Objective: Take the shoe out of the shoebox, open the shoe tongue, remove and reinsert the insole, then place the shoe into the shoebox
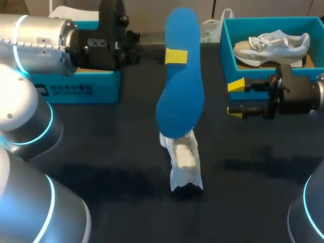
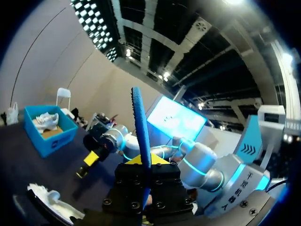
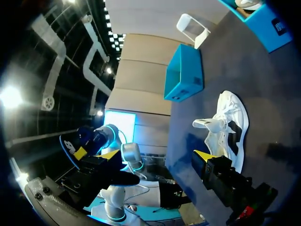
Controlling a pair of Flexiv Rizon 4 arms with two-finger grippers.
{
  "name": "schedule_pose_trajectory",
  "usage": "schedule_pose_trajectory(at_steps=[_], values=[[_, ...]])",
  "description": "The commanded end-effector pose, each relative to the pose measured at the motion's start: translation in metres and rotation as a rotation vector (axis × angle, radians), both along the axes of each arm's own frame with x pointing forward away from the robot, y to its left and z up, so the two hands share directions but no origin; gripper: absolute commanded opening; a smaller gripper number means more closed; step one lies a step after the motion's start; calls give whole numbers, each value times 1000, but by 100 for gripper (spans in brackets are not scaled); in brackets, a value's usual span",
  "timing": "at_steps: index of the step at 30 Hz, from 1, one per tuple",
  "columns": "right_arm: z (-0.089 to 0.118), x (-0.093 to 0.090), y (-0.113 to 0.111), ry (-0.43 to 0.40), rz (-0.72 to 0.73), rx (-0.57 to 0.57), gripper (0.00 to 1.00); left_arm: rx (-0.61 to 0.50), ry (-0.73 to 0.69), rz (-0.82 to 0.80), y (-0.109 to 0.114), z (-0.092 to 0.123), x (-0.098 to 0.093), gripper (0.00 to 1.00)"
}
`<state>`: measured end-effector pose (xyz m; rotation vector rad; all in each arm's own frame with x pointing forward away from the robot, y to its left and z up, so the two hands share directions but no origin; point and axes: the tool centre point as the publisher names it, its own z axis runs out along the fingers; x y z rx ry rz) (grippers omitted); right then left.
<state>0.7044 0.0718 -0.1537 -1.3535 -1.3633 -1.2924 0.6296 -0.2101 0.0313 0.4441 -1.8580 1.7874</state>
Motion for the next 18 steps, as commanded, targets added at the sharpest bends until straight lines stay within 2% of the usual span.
schedule_pose_trajectory(at_steps=[1,2,3,4,17,18], values=[[0,0,1,1,-2,-2,100,-67,-685,-27,15,-8,8,0],[0,0,1,1,-2,-2,100,-71,-727,-39,16,-8,9,0],[0,0,1,1,-2,-2,100,-98,-935,-32,18,-13,13,0],[0,0,1,1,-2,-2,100,-125,-862,-22,18,-10,12,0],[0,0,1,1,-2,-2,100,-125,-862,-22,18,-10,12,0],[0,0,1,1,-2,-2,100,-137,-900,-8,20,-18,11,0]])
